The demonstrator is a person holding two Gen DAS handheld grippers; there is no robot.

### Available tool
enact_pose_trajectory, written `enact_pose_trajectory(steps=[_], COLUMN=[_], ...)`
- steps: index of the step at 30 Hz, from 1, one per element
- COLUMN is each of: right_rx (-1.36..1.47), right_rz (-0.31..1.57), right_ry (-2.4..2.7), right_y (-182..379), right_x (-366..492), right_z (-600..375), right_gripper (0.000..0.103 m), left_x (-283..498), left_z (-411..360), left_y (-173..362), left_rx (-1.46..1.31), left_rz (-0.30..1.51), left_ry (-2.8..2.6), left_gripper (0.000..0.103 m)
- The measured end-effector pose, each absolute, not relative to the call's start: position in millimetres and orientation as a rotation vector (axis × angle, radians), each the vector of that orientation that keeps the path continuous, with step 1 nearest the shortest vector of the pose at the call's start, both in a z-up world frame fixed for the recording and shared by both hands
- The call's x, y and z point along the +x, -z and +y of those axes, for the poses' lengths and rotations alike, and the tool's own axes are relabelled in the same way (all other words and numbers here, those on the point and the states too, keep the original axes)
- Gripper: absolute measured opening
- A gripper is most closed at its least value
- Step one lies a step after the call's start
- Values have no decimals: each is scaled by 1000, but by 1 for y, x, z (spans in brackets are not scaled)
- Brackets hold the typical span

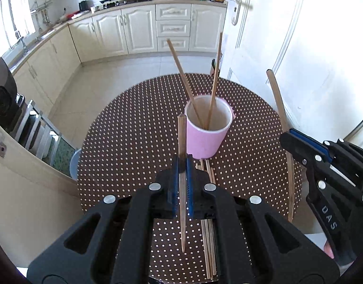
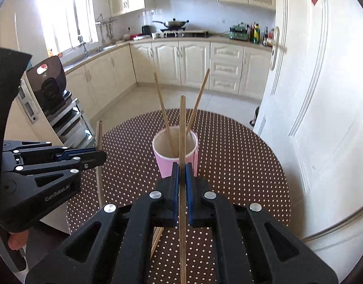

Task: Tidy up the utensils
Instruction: 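Lift both held chopsticks upright and carry them over the pink cup's opening, then lower both upright chopsticks down into the pink cup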

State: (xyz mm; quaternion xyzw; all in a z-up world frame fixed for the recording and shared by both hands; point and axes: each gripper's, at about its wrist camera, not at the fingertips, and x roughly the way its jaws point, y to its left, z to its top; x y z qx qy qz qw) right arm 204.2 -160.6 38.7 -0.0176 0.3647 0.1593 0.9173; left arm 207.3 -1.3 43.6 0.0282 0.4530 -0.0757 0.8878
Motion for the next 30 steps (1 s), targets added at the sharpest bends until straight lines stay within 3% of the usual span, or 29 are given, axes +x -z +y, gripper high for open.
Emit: enact_pose_trajectory(steps=[30], right_rx=[-69], right_rz=[418], right_ry=[-207], right_y=[-93], right_x=[192], right_z=[-157], right_gripper=[4], left_x=[188], left_z=[-12], left_y=[-128], left_rx=[35], left_rz=[726], left_ry=[188], left_gripper=[6])
